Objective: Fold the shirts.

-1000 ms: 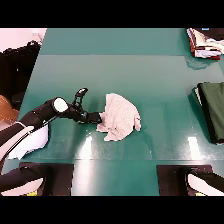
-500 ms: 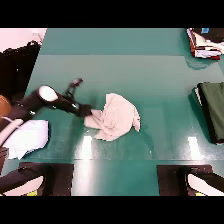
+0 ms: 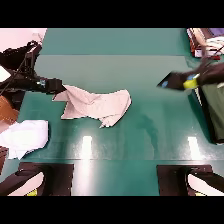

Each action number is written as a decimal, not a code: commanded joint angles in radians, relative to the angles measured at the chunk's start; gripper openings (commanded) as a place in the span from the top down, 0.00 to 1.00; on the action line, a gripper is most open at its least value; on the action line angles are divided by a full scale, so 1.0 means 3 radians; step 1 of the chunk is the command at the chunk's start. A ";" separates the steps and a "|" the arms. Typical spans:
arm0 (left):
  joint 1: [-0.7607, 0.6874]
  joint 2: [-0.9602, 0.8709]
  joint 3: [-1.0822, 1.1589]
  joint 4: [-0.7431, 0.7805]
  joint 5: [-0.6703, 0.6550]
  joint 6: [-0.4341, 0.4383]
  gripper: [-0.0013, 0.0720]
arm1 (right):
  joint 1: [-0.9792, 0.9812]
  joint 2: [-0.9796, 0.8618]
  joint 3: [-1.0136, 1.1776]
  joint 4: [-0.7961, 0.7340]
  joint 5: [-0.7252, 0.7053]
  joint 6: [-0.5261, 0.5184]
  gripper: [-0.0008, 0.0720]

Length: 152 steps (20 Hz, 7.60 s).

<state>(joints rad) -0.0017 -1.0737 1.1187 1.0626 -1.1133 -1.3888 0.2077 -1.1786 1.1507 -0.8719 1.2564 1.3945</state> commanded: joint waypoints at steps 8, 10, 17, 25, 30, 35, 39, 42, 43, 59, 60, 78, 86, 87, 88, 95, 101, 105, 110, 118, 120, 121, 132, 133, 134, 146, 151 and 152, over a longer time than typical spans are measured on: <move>0.0046 0.0019 0.0028 0.0023 -0.0084 0.0005 0.95 | 0.1136 -0.0942 -0.0741 0.0926 -0.1194 -0.0290 0.37; 0.0046 0.0019 0.0027 0.0023 -0.0121 0.0004 0.95 | 0.1202 -0.1146 -0.0532 0.0922 -0.1184 -0.0289 0.37; 0.0046 0.0023 0.0031 0.0005 -0.0165 0.0004 0.95 | 0.1194 -0.1342 -0.0173 0.0886 -0.1116 -0.0440 0.97; 0.0046 0.0497 0.1003 -0.0473 -0.0253 -0.0005 0.95 | 0.0776 -0.0303 0.0755 0.0010 -0.0408 -0.0271 0.98; 0.0047 0.0730 0.1960 -0.1334 -0.0328 0.0003 0.95 | 0.0521 0.0389 0.1703 -0.0229 -0.0160 -0.0137 0.97; 0.0046 0.0746 0.2752 -0.1718 -0.0571 -0.0003 0.95 | 0.0459 0.0763 0.2398 -0.0675 0.0099 0.0057 0.98; 0.0047 0.0746 0.3156 -0.1748 -0.0601 0.0005 0.95 | 0.0458 0.0682 0.3025 -0.0885 0.0354 0.0126 0.98; 0.0047 0.0746 0.3043 -0.1631 -0.0688 -0.0006 0.95 | 0.0458 0.0436 0.3239 -0.0880 0.0397 0.0264 0.98; 0.0047 0.0746 0.2914 -0.1506 -0.0716 -0.0055 0.95 | 0.0458 0.0346 0.3140 -0.0851 0.0398 0.0357 0.98; 0.0047 -0.0682 -0.0394 -0.0515 0.1363 0.0285 0.95 | 0.0458 -0.2196 0.2304 -0.0296 -0.0100 0.0045 0.97; 0.0046 -0.0792 -0.0371 -0.0575 0.1431 0.0295 0.95 | 0.0458 -0.2299 0.2416 -0.0296 -0.0080 0.0046 0.97; 0.0932 -0.0318 -0.1228 -0.0173 -0.0122 0.0448 0.23 | -0.0258 -0.0944 0.1207 -0.0299 0.0463 -0.0144 0.42; 0.0721 -0.0317 -0.1704 -0.0523 0.0328 0.0727 0.23 | -0.0284 -0.0394 0.0383 -0.0304 0.0284 -0.0155 0.42; 0.0631 -0.0317 -0.1710 -0.0523 0.0399 0.0720 0.23 | -0.0284 -0.0345 0.0312 -0.0303 0.0261 -0.0154 0.42; 0.0540 -0.0317 -0.1709 -0.0537 0.0482 0.0687 0.23 | -0.0284 -0.0299 0.0257 -0.0306 0.0261 -0.0154 0.42; 0.0437 -0.0315 -0.1481 -0.0772 0.0439 0.0641 0.95 | -0.0661 0.0309 -0.0609 -0.0627 0.0259 0.0058 0.42; 0.0437 -0.0313 -0.1278 -0.0786 0.0333 0.0640 0.95 | -0.1142 0.0355 -0.1625 -0.0375 0.0047 0.0028 0.42; 0.0437 -0.0313 -0.1278 -0.0785 0.0331 0.0640 0.95 | -0.0954 -0.0008 -0.1773 0.0062 -0.0444 -0.0135 0.43; 0.0437 -0.0313 -0.1278 -0.0783 0.0328 0.0640 0.95 | -0.0518 -0.0463 -0.1466 0.0109 -0.0553 -0.0151 0.52; 0.0439 -0.0305 -0.1105 -0.0764 -0.0031 0.0636 0.95 | -0.0549 -0.0127 -0.1317 0.0107 -0.0497 -0.0286 0.97; 0.0437 -0.0273 -0.0797 -0.0763 -0.0214 0.0608 0.95 | -0.0724 0.0169 -0.1125 0.0107 -0.0322 -0.0286 0.97; 0.0437 -0.0183 -0.0610 -0.0759 -0.0231 0.0582 0.95 | -0.0813 0.0310 -0.0977 0.0107 -0.0233 -0.0287 0.97; 0.0437 0.0806 0.2232 -0.0674 -0.0497 0.0245 0.95 | -0.1462 0.1334 0.1183 0.0109 -0.0104 -0.0286 0.97; 0.0437 0.0806 0.2509 -0.0673 -0.0580 0.0161 0.95 | -0.1541 0.1405 0.1312 0.0108 -0.0097 -0.0286 0.97; 0.0437 0.0806 0.2736 -0.0674 -0.0618 0.0093 0.95 | -0.1635 0.1470 0.1460 0.0108 -0.0071 -0.0286 0.97; 0.0437 0.0792 0.3010 -0.0095 -0.0601 -0.0273 0.95 | -0.2430 0.0886 0.3292 0.0243 0.0548 0.0075 0.97; 0.0437 0.0341 0.1601 0.0047 -0.0656 -0.0320 0.95 | -0.1911 0.0134 0.2491 0.0155 0.1061 0.0247 0.97; 0.0437 0.0198 0.1411 0.0001 -0.0657 -0.0318 0.95 | -0.1718 -0.0034 0.2296 -0.0039 0.1141 0.0286 0.97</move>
<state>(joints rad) 0.1284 -0.9348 1.7245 1.0477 -1.3037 -1.4750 -0.4133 -1.0695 1.9556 -0.8036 1.4986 1.4429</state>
